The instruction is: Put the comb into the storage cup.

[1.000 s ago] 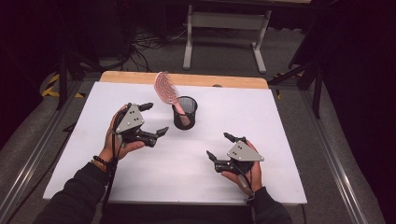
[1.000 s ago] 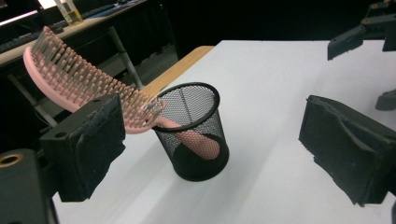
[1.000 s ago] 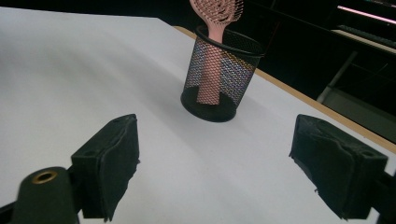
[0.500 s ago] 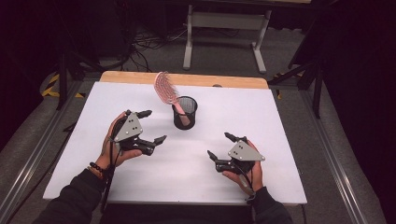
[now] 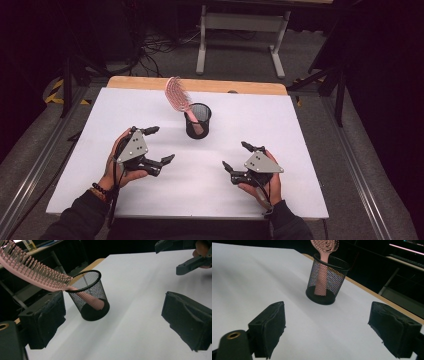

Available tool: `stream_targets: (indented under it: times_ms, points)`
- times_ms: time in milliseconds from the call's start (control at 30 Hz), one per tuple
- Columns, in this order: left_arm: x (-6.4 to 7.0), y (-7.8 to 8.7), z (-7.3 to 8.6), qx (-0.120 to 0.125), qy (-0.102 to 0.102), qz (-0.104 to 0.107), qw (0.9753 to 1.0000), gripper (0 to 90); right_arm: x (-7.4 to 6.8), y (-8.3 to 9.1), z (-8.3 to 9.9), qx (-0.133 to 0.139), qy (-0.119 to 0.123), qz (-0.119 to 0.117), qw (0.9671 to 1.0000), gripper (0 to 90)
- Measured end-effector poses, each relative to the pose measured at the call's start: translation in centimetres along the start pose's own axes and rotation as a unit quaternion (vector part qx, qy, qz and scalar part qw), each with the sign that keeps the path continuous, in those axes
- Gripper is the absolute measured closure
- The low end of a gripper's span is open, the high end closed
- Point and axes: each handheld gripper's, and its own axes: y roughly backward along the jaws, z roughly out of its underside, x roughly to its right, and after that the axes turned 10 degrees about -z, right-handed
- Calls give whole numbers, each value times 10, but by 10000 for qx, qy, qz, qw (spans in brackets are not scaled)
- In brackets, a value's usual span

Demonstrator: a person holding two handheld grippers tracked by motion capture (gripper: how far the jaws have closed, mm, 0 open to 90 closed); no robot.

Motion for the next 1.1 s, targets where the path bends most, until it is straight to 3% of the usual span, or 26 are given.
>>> stream_targets:
  times_ms: [200,433,633,1100]
  points:
    - [5,3,9,-155,-113,-38,9998,55,-1,-1,0,-36,13,-41,10000,129]
    - [6,10,21,-116,-28,3,9999,60,0,0,0,-32,22,-13,10000,125]
    - [3,9,39,-366,16,-4,9993,60,-2,0,0,-71,63,-27,10000,120]
    - [-4,24,55,-413,166,-62,9990,54,-4,4,1,-39,93,46,9999,121]
